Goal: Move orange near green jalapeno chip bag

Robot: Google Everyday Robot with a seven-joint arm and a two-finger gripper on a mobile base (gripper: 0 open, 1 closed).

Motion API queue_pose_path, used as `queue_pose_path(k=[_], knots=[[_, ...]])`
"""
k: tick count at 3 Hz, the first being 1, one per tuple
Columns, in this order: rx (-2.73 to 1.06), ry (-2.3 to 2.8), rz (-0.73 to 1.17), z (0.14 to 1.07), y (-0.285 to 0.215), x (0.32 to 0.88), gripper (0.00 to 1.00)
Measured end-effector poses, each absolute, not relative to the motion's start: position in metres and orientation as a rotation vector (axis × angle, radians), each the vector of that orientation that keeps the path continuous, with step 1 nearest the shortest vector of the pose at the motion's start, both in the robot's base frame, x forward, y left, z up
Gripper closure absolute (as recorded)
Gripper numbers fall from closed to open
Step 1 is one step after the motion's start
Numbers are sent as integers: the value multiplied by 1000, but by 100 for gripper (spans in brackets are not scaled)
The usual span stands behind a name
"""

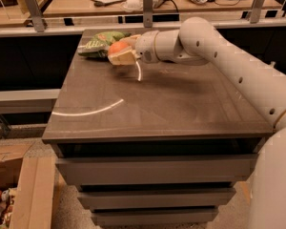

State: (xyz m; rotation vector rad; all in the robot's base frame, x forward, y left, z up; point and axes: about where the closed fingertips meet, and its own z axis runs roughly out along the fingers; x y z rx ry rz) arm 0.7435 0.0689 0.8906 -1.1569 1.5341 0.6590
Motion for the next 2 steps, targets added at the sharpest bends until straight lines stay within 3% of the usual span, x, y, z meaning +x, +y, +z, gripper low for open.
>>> queue_pose_path(k=[1,2], knots=[[-1160,1560,668,879,71,744,100],[-1164,1576,676,869,73,743,87]])
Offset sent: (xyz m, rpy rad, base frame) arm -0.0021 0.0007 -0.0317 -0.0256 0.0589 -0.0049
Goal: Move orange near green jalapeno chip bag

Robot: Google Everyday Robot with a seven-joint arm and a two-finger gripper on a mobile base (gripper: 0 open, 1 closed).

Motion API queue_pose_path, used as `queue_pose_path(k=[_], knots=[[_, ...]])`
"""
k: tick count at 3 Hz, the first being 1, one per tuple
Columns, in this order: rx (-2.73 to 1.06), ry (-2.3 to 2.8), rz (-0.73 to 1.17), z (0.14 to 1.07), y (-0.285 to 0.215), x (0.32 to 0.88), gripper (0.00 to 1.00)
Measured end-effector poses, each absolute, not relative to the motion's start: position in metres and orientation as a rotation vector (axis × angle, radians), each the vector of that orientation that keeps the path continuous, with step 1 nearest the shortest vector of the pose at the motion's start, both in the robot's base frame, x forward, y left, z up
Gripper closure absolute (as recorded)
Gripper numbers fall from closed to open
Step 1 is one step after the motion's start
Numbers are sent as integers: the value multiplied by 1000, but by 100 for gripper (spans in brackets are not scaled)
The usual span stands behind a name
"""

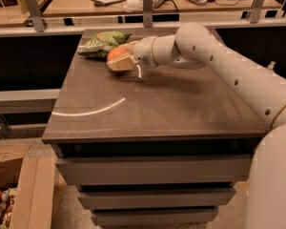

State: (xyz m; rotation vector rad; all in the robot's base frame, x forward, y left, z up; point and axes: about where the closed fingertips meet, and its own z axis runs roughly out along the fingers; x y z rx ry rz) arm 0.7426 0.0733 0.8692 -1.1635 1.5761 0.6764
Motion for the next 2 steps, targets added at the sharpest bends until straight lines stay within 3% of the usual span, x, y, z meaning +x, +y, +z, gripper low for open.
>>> queue_pose_path(k=[2], knots=[[-1159,1594,668,860,67,737,40]])
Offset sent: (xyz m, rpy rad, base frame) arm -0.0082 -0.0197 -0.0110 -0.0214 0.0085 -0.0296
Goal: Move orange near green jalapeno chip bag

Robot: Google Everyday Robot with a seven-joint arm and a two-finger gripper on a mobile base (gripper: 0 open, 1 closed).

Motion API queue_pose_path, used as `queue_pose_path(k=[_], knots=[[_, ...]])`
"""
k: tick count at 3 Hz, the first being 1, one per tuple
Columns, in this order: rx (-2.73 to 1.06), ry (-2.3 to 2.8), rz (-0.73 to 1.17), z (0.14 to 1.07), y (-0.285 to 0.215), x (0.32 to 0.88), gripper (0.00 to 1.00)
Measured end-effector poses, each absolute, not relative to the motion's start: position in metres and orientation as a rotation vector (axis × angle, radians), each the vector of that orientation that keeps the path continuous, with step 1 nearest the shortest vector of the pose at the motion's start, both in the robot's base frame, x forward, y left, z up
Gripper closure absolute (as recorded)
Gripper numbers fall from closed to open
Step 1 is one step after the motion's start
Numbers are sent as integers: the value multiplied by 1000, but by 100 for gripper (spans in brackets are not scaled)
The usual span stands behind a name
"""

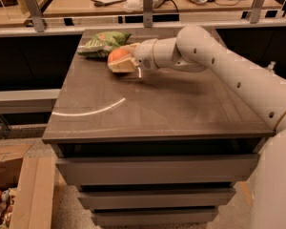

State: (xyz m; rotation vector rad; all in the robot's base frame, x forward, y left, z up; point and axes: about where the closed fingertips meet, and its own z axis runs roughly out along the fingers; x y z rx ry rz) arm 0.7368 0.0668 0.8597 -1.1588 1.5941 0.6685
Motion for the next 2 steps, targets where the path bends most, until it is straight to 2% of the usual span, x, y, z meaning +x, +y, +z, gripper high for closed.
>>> queue_pose_path(k=[1,2], knots=[[-1156,1600,662,858,63,734,17],[-1162,1604,649,860,57,734,0]])
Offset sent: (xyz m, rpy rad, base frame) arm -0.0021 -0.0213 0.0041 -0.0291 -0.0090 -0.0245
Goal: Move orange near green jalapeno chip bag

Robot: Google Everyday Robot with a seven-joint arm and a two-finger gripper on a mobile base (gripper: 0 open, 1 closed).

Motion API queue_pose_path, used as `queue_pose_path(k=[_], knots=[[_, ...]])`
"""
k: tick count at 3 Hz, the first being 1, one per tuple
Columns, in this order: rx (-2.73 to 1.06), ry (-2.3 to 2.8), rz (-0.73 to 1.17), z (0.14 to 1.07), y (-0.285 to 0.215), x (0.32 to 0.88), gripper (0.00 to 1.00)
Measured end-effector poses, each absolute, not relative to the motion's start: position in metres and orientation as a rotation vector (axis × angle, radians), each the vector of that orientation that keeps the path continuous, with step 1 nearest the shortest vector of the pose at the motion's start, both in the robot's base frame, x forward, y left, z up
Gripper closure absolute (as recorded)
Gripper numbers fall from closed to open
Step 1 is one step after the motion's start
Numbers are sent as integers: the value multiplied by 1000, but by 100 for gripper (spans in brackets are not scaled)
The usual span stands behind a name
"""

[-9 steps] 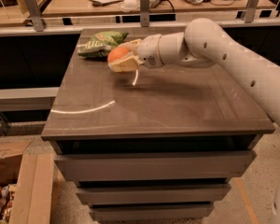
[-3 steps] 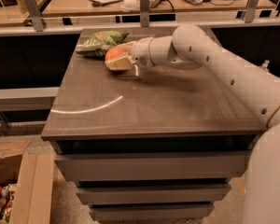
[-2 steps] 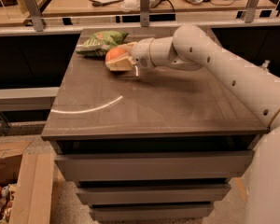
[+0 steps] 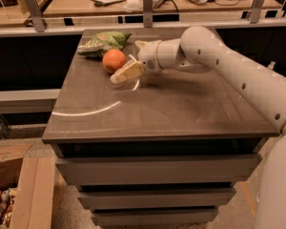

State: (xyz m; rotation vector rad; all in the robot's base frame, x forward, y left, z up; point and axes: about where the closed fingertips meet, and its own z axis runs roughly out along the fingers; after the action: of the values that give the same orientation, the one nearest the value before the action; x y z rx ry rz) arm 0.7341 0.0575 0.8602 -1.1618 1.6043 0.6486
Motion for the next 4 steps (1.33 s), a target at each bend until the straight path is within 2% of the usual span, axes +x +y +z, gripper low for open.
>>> queue_pose_path(k=[2,4], knots=[[-1185,1590,643,865,47,729,0],[-1232,1600,635,878,-14,698,0]])
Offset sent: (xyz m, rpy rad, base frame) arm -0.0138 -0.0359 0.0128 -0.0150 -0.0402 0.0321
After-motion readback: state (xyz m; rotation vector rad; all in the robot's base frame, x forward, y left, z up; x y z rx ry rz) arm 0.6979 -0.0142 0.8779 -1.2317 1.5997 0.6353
